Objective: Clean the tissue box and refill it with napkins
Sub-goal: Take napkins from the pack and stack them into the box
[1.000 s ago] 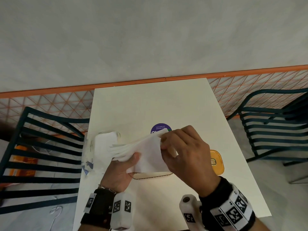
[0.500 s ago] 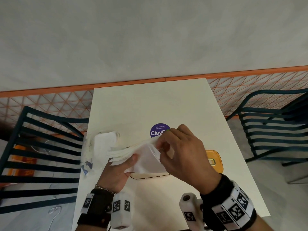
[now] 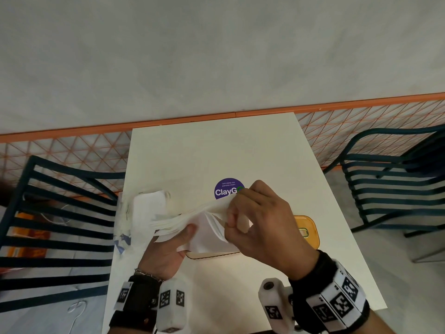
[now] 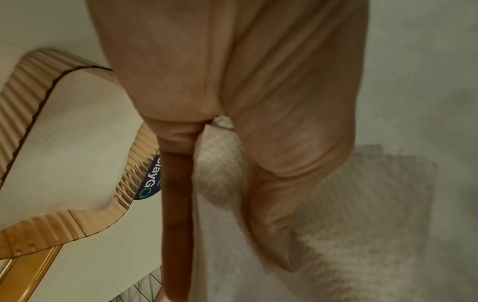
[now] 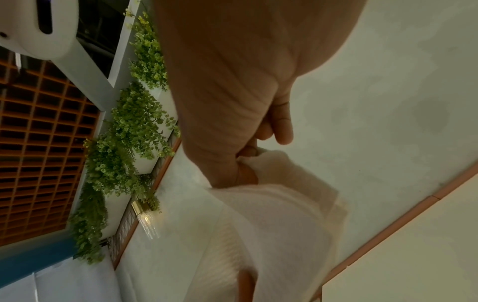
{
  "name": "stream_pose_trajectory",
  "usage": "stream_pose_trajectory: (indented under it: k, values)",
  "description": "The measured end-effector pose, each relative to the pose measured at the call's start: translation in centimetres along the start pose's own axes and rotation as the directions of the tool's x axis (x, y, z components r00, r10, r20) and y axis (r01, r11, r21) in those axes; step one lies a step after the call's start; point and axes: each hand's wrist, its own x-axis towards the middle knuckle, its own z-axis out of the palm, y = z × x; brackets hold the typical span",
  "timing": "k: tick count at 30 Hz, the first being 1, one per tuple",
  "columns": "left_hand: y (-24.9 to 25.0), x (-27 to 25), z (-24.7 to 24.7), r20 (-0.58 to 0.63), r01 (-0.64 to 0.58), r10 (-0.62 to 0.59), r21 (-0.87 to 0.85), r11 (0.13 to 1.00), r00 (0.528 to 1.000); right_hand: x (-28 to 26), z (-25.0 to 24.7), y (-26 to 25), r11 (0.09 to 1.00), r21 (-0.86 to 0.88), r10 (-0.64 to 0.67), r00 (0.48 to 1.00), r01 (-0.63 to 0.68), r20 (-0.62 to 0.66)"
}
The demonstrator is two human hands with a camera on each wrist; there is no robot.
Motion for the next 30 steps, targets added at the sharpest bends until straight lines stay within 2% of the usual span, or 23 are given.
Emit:
stream_pose_trajectory:
  k: [3,7,9,14,19,22,26,30]
  values:
    - [0.1,0.1,0.1,0.005,0.015,-0.015,0.027,1.0,1.0,-0.1,-0.3,0.0,0.996,0.065,0.061,0.996,-0.066,0.069]
    - [-0.3,0.2,-0.5,-0.001,0.003,-0.003,0.052,0.999,1.0,0.1,-0.8,0.1,0.997,0.009,0.069,0.985,-0.071,0.156]
    - [-0.5,0.3,-1.1,-0.02,-0.003,0.004,0.059,0.998,1.0,0.1,-1.0,0.3,0.998,0.003,0.067,0.984,-0.069,0.165]
    - [-0.6,0.3,-1.2,0.022,0.052,-0.053,0.025,0.998,0.998,0.1,-1.5,0.5,0.997,-0.004,0.075,0.978,-0.076,0.194]
    - [-0.9,0.0,-1.3,-0.034,0.056,-0.054,0.082,0.995,0.998,-0.2,-2.1,1.0,0.986,0.103,0.112,0.973,-0.135,0.201]
    - [-1.2,0.0,-1.9,-0.08,0.063,-0.061,0.022,0.998,0.995,-0.5,-2.7,1.3,0.949,0.196,0.201,0.952,-0.248,0.231]
    - [-1.0,-0.4,-1.8,-0.091,0.049,-0.05,-0.011,0.999,0.995,-1.1,-2.8,1.2,0.821,0.397,0.307,0.904,-0.41,0.299]
    - [-0.7,-0.5,-1.5,-0.097,0.052,-0.052,-0.006,0.999,0.994,-1.7,-1.7,0.5,0.75,0.436,0.422,0.867,-0.498,0.265]
